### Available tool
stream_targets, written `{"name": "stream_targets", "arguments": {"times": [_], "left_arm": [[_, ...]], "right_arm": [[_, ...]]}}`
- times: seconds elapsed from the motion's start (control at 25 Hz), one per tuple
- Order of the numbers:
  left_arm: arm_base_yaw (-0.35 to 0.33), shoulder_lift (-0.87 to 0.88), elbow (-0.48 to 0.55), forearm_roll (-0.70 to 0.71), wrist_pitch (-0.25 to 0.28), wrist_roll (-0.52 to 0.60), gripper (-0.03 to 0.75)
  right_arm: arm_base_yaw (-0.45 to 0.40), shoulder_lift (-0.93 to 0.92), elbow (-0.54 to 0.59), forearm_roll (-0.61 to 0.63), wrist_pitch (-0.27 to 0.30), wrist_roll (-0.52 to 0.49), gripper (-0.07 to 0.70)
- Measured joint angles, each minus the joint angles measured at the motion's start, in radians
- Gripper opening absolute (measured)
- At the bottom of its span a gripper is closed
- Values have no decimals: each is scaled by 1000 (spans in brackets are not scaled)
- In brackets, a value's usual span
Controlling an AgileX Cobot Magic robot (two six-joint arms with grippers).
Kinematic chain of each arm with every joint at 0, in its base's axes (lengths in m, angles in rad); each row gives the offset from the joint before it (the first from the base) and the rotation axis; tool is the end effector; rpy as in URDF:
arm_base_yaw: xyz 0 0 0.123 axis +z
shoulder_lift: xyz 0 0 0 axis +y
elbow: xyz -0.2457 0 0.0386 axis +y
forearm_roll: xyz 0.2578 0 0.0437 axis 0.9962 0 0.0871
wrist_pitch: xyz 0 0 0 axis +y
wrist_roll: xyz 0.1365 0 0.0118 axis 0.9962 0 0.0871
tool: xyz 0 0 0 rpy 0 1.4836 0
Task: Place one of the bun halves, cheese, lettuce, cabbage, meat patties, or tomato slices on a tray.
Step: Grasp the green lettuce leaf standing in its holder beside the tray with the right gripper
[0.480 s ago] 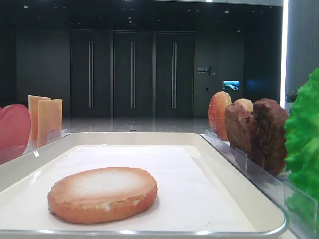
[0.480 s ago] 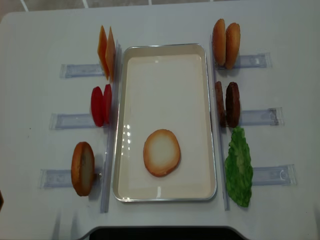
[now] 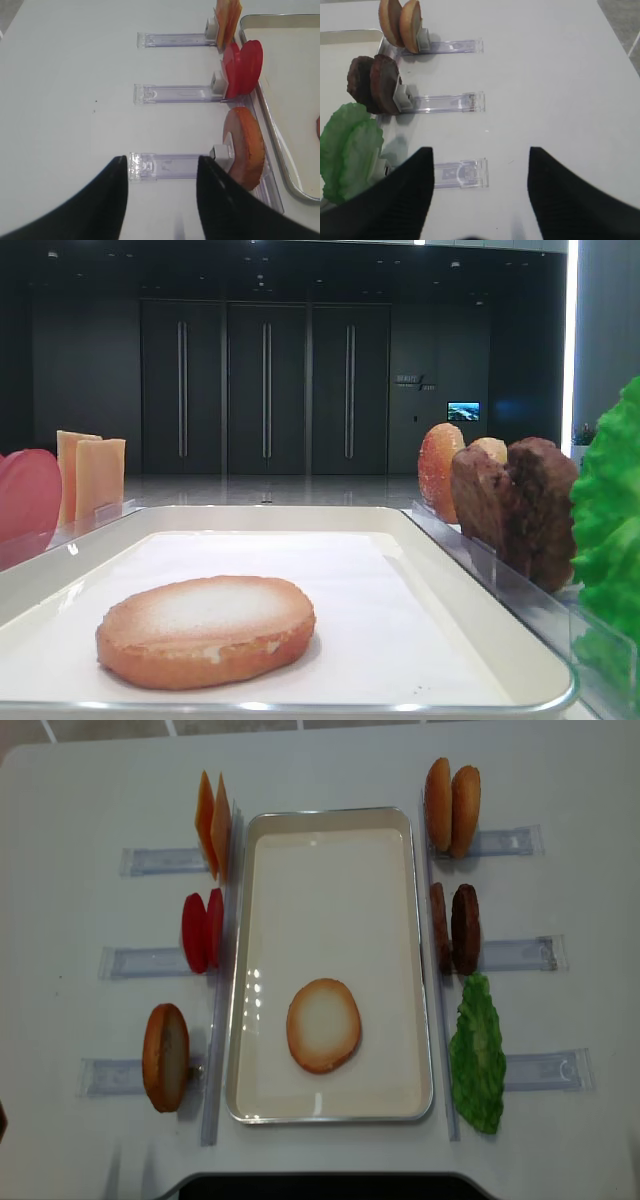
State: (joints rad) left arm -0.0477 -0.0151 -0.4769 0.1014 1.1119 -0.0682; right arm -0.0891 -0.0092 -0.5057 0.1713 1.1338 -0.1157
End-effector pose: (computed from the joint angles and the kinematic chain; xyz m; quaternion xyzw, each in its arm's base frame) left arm 0.0784 0.0087 0.2490 -0.0119 0.8671 0.0218 0.4975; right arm 0.0754 0.0145 0.2562 -0.0186 0.8647 0.0342 0.5008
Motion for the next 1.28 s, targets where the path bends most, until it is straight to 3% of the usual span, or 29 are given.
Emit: {"name": "stream_targets", "arguments": {"times": [0.8,0.96,1.28], "left_arm": [[0,0,0,0,0,0,345],[0,0,0,0,0,0,345],[0,0,0,1,0,0,345]], "right_arm": [[0,25,-28,3,0,47,381],[0,197,-105,3,1,59,377],[0,641,-302,6,82,72,373]]}}
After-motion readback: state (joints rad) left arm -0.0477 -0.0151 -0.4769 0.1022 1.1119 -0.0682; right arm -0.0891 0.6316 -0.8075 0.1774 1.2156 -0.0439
